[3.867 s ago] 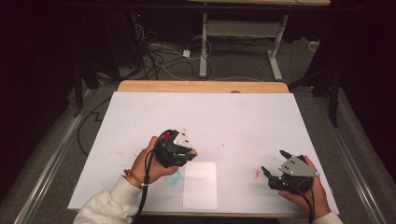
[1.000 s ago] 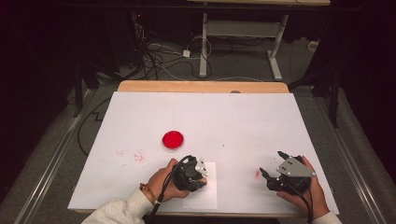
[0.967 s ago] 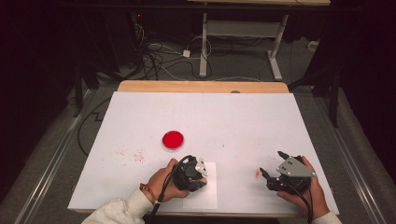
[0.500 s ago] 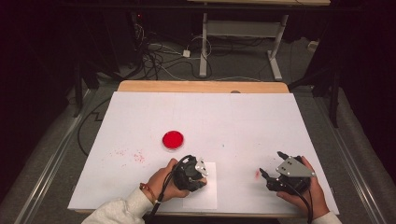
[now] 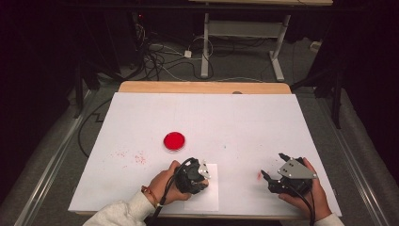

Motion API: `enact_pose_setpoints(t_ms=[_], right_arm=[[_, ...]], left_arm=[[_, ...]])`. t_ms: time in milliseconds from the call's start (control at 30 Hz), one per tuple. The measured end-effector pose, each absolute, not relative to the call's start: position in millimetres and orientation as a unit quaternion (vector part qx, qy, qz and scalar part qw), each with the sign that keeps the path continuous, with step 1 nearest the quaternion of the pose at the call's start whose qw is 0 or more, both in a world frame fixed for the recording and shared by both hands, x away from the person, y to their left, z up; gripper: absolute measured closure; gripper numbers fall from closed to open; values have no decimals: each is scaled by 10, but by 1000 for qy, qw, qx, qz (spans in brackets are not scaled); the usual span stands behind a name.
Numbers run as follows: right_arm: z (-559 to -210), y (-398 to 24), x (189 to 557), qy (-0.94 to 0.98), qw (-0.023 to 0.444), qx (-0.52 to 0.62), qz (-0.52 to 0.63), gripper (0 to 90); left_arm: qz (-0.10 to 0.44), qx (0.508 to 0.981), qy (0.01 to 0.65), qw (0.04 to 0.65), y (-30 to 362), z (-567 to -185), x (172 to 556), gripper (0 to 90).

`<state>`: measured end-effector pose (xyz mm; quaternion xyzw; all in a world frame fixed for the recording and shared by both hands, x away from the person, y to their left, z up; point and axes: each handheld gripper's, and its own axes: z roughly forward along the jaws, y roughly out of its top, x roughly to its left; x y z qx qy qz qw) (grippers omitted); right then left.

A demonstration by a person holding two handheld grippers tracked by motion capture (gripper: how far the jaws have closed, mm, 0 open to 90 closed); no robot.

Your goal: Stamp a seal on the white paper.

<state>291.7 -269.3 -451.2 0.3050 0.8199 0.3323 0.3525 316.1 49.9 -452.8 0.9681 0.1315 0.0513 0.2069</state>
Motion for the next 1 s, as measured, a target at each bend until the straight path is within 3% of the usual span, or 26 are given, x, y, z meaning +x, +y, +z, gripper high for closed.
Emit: enact_pose_setpoints(t_ms=[300,1000], right_arm=[[-4503,-2708,2917,818,354,307,334,196],[-4509,-2700,2949,819,353,307,332,198]], left_arm=[[62,955,150,247,609,-4307,3199,737],[88,944,193,255,901,-4178,3368,737]])
